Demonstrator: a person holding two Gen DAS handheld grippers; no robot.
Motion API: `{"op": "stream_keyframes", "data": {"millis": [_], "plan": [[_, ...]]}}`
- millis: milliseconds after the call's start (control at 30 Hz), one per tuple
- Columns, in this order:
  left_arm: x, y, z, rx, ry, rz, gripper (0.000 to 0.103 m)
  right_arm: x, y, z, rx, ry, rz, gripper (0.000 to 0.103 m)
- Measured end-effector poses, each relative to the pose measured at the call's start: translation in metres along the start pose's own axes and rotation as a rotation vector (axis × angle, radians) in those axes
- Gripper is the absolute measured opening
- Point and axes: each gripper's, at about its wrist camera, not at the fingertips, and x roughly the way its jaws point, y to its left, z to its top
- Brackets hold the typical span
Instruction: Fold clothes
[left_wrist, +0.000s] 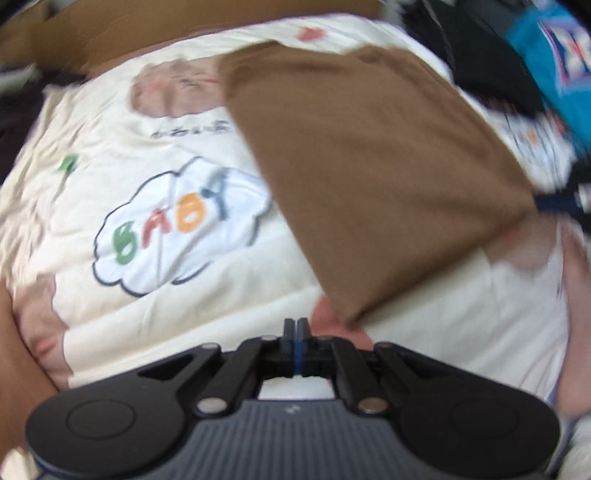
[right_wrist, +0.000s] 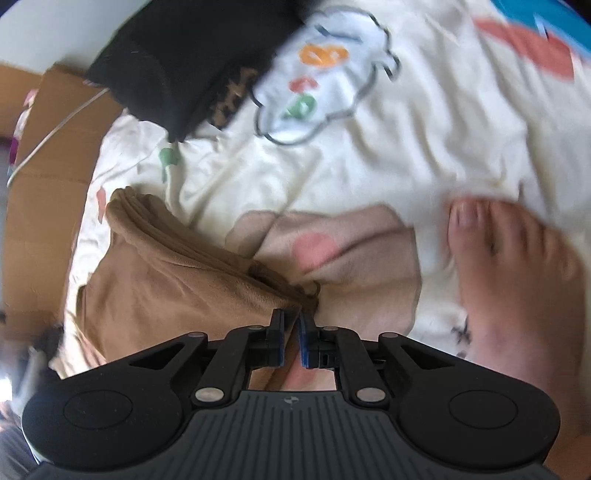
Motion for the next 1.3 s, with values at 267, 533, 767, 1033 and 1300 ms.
{"op": "stream_keyframes", "data": {"millis": [267, 533, 767, 1033, 1300], "plan": [[0.003, 0.028, 0.010, -0.255, -0.019, -0.108, 0.018, -0.009, 0.012, 0.013, -0.131, -0.040, 0.023, 0.051], [0.025, 0.032, 0.016, -0.438, -0.022, -0.209, 0.042, 0.012, 0.048, 0.022, -0.403, 0.011, 0.002, 0.053], [0.058, 0.034, 0.003, -0.604, 0.053, -0.326, 0.046, 0.036, 0.050, 0.019, -0.487, 0.063, -0.054, 0.053], [0.073, 0.047, -0.016, -0.779, 0.083, -0.453, 0.039, 0.050, 0.034, 0.017, -0.411, 0.124, -0.032, 0.053], [0.066, 0.050, -0.015, -0.723, 0.087, -0.415, 0.009, 0.047, 0.029, 0.017, -0.352, 0.173, 0.009, 0.014]]}}
